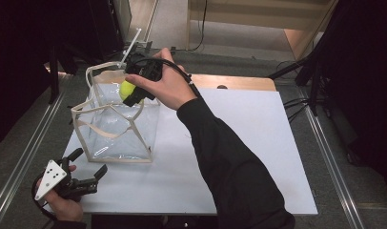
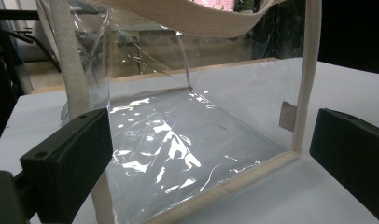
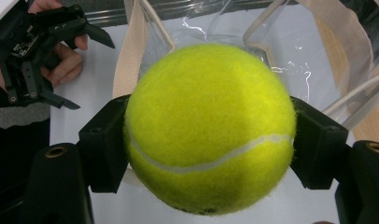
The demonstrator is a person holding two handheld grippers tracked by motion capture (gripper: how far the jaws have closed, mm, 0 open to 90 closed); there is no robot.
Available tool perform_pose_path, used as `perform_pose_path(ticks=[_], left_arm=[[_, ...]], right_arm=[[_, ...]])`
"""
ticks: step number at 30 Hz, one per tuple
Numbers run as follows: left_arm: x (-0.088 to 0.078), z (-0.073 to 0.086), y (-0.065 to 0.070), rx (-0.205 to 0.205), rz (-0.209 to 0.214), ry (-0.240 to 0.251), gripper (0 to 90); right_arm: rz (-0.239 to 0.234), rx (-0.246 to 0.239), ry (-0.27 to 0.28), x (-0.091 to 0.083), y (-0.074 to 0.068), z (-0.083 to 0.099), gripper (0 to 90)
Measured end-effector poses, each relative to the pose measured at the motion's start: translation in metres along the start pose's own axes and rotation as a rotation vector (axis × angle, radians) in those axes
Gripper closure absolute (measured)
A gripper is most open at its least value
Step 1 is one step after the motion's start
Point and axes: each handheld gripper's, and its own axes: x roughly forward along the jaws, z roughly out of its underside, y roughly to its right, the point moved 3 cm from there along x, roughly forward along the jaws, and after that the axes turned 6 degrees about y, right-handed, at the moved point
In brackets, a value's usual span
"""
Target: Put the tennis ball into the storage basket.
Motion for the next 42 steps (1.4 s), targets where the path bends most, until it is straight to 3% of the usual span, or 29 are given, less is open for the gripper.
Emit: perform_pose_path(ticks=[26,42], left_arm=[[0.000,0.000,0.000,-0.004,0.001,0.001,0.0],[0.000,0.000,0.000,-0.004,0.001,0.001,0.0]], right_arm=[[-0.002,-0.015,-0.082,0.037,0.004,0.005,23.5],[-0.009,-0.035,-0.116,0.030,0.008,0.018,23.1]])
